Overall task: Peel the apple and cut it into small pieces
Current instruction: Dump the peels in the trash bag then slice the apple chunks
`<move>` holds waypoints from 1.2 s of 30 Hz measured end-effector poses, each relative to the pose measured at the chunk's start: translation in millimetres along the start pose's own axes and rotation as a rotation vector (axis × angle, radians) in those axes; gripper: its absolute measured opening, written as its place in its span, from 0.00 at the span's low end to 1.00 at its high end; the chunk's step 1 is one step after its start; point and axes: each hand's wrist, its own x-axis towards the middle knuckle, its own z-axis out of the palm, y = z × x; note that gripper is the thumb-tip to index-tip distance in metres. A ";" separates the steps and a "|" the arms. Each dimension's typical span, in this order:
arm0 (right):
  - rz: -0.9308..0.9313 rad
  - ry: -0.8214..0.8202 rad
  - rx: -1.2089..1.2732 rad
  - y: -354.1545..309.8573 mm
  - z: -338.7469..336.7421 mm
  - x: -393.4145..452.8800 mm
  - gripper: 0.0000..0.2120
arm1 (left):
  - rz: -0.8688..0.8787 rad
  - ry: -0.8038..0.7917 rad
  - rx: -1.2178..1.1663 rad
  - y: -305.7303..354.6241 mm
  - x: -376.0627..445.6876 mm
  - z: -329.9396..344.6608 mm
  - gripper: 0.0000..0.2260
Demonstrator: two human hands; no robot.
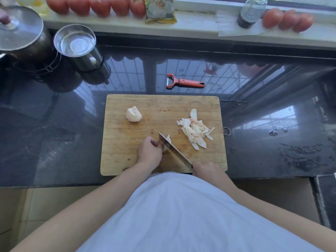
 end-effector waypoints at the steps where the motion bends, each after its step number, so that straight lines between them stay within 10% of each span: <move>1: -0.015 -0.001 -0.009 -4.8 -0.2 8.7 0.04 | 0.011 -0.003 -0.010 -0.5 0.5 0.1 0.07; 9: -0.055 0.184 0.143 -11.6 -3.7 8.9 0.10 | 0.048 -0.024 0.005 -3.8 3.9 -1.0 0.07; 26: -0.034 0.047 0.008 -21.7 -8.8 22.4 0.07 | 0.055 -0.008 0.033 -2.3 4.2 0.3 0.04; 32: -0.016 0.082 0.087 -19.1 -11.1 18.1 0.34 | 0.050 -0.036 0.048 -2.5 4.7 -2.8 0.05; 36: -0.008 0.065 0.023 -2.6 -4.1 7.3 0.06 | 0.028 -0.016 0.079 -1.8 3.3 -3.0 0.06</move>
